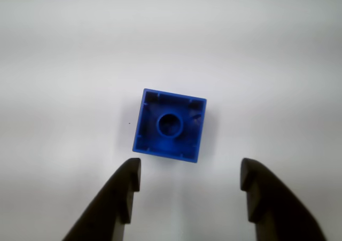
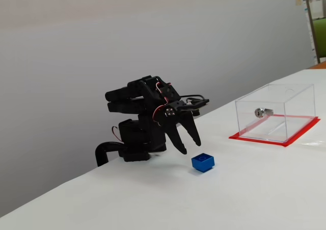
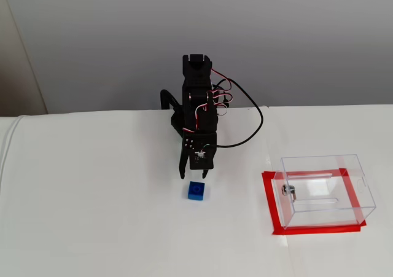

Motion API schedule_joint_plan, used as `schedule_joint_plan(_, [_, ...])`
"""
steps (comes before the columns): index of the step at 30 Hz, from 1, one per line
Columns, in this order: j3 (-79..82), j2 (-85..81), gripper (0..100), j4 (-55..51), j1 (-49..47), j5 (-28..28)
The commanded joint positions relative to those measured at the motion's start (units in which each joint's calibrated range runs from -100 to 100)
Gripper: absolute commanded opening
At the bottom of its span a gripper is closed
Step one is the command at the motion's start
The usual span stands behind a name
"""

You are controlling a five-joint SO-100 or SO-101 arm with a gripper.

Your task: Pick the blue lego brick and place it into the transparent box

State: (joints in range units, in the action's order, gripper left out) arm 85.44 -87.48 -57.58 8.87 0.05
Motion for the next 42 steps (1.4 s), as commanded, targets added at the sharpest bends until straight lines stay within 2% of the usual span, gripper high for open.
schedule_joint_plan(1, [-4.42,2.08,21,0.75,1.22,-0.21])
schedule_joint_plan(5, [-5.24,5.3,22,3.71,1.52,-0.73])
schedule_joint_plan(13, [-8.13,14.89,35,6.84,1.0,-2.4])
schedule_joint_plan(21, [-15.09,25.5,35,7.19,-0.77,-2.4])
schedule_joint_plan(33, [-20.97,43.06,35,15.46,-2.92,-2.4])
schedule_joint_plan(42, [-20.97,47.14,35,16.5,-2.69,-2.4])
